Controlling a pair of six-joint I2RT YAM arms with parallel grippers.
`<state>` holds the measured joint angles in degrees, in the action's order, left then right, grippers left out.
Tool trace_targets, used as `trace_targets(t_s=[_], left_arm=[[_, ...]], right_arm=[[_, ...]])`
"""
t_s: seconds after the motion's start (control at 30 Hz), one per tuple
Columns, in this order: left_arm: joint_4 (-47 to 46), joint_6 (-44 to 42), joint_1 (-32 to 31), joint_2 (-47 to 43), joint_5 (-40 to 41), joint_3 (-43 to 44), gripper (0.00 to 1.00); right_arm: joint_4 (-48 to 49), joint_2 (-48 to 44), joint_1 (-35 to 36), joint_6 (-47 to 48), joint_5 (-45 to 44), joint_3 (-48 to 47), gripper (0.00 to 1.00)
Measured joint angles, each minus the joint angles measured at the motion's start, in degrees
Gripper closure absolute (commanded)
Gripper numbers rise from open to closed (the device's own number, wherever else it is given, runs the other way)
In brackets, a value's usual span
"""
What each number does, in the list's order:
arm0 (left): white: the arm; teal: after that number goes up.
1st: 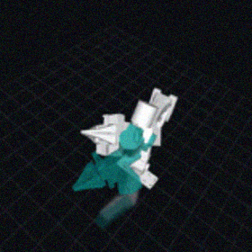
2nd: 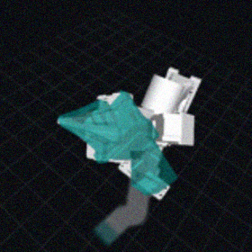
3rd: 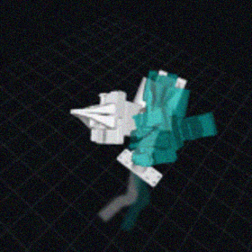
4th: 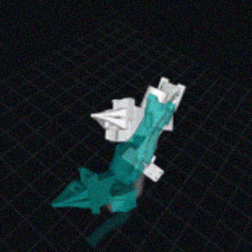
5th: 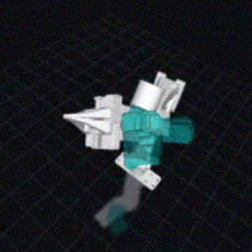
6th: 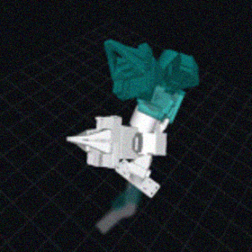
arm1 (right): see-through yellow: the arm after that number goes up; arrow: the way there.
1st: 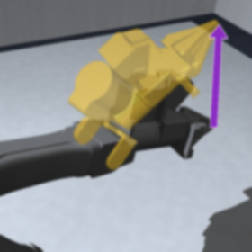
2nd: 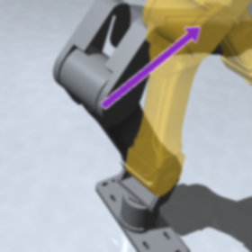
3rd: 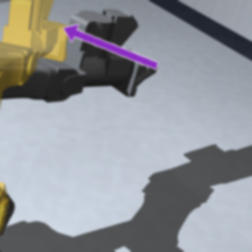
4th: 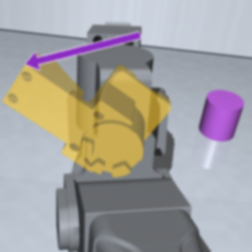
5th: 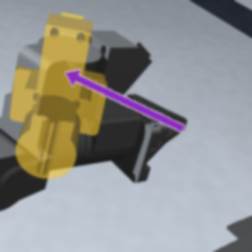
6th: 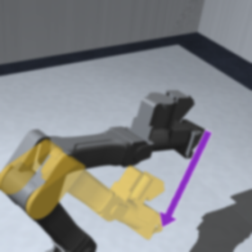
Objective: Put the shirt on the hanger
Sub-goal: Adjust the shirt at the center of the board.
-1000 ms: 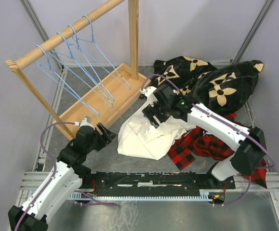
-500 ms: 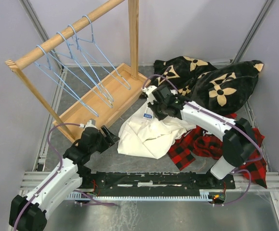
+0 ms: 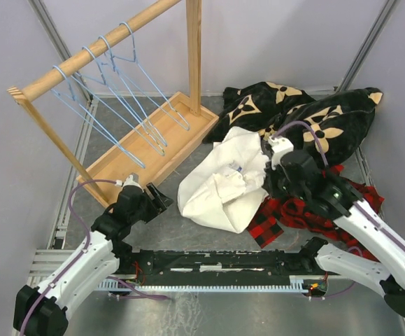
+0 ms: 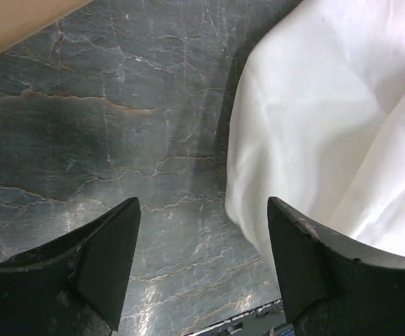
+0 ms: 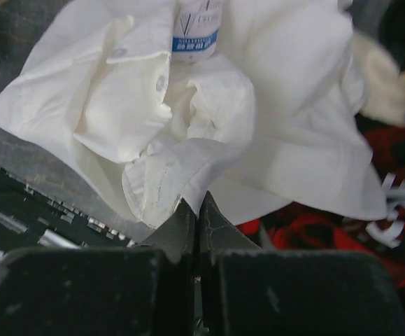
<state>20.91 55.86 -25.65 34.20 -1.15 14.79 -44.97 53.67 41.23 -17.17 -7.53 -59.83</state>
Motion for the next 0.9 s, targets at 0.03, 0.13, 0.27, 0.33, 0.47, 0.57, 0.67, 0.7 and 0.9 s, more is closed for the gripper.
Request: trace_targets(t_s=[0.03, 0.13, 0.27, 0.33, 0.47, 0.57, 0.67, 0.7, 0.9], left_arm=[[0.00, 0.00, 0.00, 0.33, 0.00, 0.28, 0.21], [-0.07, -0.04, 0.00, 1.70, 0.02, 1.70, 0.21], [-0.20, -0.07, 0.00, 3.28, 0.02, 2.89, 0.21], [-0.46, -0.07, 0.00, 3.91, 0.00, 2.97, 0.20], [-1.38, -0.09, 0.00, 5.05, -0.44, 2.97, 0.18], [-2.40, -0.15, 0.00, 5.92, -0.92, 2.97, 0.17], [-3.19, -0.61, 0.00, 6.75, -1.46, 2.95, 0.17], [-3.34, -0.83, 0.00, 6.99, -1.79, 2.95, 0.17], [-3.52, -2.03, 0.00, 7.04, -3.23, 2.95, 0.18]], right_arm=[[-2.12, -2.01, 0.00, -2.19, 0.46, 1.07, 0.99], [-9.14, -7.48, 0.00, -9.18, 2.27, 4.55, 0.70], [-18.10, -12.24, 0.00, -16.85, 3.87, 6.73, 0.42], [-22.03, -13.38, 0.00, -18.82, 3.28, 6.08, 0.38], [-26.29, -13.00, 0.00, -18.75, -0.15, 0.44, 0.33], [-25.38, -10.93, -0.04, -15.67, -1.70, -4.22, 0.33], [-22.77, -6.60, -0.04, -12.15, -1.31, -5.88, 0.33], [-21.38, -4.15, -0.04, -10.95, -0.74, -5.95, 0.33], [-11.47, 6.54, 0.04, -8.90, 4.98, -2.89, 0.35]])
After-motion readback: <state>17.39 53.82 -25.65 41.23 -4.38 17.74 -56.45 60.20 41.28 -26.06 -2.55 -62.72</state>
